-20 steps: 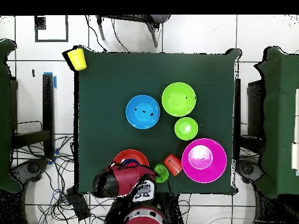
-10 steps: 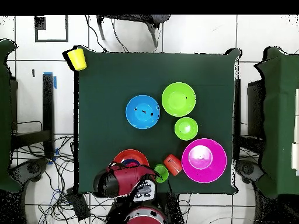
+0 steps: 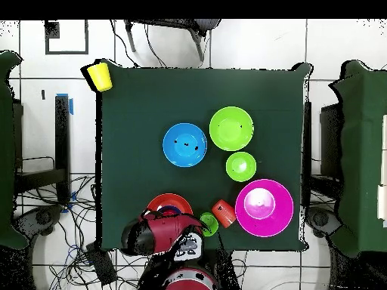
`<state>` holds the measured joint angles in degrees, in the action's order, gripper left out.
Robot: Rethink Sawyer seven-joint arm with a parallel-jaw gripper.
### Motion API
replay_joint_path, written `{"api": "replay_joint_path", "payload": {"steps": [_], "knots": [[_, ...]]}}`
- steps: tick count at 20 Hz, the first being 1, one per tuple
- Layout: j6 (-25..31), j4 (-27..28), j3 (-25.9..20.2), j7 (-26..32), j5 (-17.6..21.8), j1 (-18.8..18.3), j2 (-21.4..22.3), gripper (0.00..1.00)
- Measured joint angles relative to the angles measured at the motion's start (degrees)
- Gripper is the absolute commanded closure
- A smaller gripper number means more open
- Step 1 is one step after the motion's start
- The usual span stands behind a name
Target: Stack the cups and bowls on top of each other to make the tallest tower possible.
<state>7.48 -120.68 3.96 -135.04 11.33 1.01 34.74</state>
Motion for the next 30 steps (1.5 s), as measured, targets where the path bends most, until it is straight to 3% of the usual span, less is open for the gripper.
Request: {"api": "replay_joint_path", "payload": {"steps": [17, 30], "knots": [[0.0, -0.08, -0.58, 0.0, 0.0, -0.67, 0.42, 0.0], [3.18, -1.22, -2.87, 0.0, -0.27, -1.68, 7.9, 0.0]]}}
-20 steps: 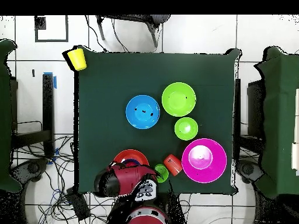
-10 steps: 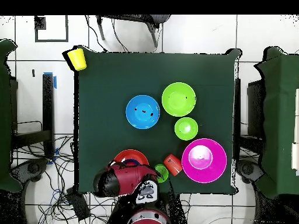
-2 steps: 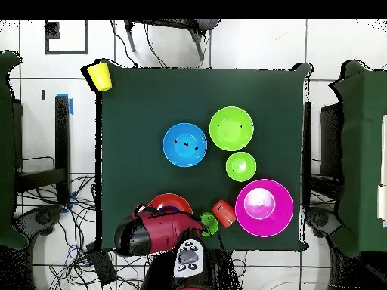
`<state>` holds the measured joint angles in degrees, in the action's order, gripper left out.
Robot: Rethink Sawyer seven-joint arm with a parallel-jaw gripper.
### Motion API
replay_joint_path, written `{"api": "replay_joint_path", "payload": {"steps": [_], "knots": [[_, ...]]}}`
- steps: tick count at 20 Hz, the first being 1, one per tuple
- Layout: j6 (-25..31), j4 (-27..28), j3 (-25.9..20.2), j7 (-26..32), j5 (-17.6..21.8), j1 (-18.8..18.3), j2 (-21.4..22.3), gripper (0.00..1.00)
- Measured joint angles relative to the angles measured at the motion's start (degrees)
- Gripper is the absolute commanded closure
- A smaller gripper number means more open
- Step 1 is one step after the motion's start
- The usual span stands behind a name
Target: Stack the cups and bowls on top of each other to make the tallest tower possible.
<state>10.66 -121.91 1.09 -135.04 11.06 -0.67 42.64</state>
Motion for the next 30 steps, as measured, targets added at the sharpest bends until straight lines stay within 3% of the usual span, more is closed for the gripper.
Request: {"api": "replay_joint_path", "payload": {"steps": [14, 25, 30], "knots": [[3.55, -0.29, -2.68, 0.0, -0.59, -1.76, 4.33, 0.0], [2.09, 2.28, -2.47, 0.0, -3.28, 4.3, 1.62, 0.0], [1.78, 5.3, -2.45, 0.0, -4.54, 4.71, 0.04, 0.0]]}}
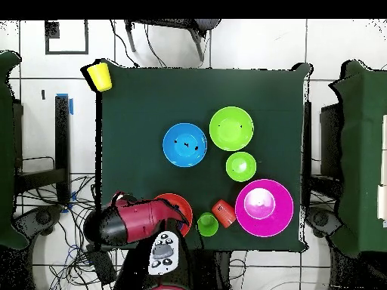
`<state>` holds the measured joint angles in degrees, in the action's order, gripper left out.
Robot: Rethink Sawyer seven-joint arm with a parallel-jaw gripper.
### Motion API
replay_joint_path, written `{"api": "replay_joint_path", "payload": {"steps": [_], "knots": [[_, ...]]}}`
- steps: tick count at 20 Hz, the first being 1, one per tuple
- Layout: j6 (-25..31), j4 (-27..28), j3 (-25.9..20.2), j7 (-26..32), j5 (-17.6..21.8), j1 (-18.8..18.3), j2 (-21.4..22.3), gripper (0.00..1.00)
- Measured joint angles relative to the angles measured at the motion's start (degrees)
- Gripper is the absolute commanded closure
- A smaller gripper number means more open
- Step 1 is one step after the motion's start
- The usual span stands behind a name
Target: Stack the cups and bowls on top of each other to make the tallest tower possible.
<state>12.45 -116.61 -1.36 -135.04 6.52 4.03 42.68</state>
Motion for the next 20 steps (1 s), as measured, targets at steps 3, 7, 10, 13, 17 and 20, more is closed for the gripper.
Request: {"api": "replay_joint_path", "payload": {"steps": [3, 7, 10, 13, 17, 20], "knots": [[-0.3, 2.39, 0.42, 0.0, -0.95, 0.2, -1.15, 0.0], [-1.63, 4.57, 1.81, 0.0, -2.35, 1.46, -2.53, 0.0], [-4.65, 6.56, 3.63, 0.0, -4.41, 3.77, -4.3, 0.0], [-7.26, 7.8, 4.77, 0.0, -6.57, 5.55, -5.89, 0.0], [-9.01, 9.98, 6.32, 0.0, -9.52, 8.03, -8.41, 0.0], [-9.39, 13.95, 8.44, 0.0, -12.77, 10.9, -12.47, 0.0]]}}
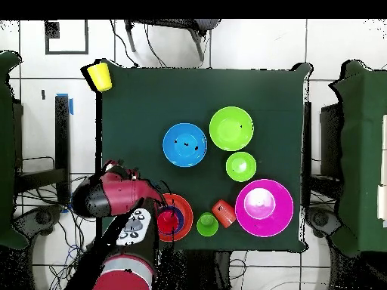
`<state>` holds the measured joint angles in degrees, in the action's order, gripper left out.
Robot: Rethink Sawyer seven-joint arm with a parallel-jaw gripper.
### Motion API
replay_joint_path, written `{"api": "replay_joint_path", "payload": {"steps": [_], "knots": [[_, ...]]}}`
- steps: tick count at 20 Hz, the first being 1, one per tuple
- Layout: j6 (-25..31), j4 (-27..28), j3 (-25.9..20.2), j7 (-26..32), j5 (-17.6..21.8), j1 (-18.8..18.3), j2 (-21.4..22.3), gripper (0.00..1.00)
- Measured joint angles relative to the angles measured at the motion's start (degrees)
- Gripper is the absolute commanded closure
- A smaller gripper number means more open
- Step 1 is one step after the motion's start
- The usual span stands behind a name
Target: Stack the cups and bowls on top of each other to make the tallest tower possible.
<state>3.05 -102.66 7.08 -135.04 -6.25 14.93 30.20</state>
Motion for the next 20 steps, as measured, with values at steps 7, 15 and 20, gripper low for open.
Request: {"api": "replay_joint_path", "payload": {"steps": [7, 15, 20], "knots": [[0.0, 10.75, 5.11, 0.0, -5.0, 4.39, -9.81, 0.0], [0.23, 23.14, 13.81, 0.0, -12.52, 9.71, -21.48, 0.0], [3.0, 26.83, 18.52, 0.0, -15.34, 12.82, -24.68, 0.0]]}}
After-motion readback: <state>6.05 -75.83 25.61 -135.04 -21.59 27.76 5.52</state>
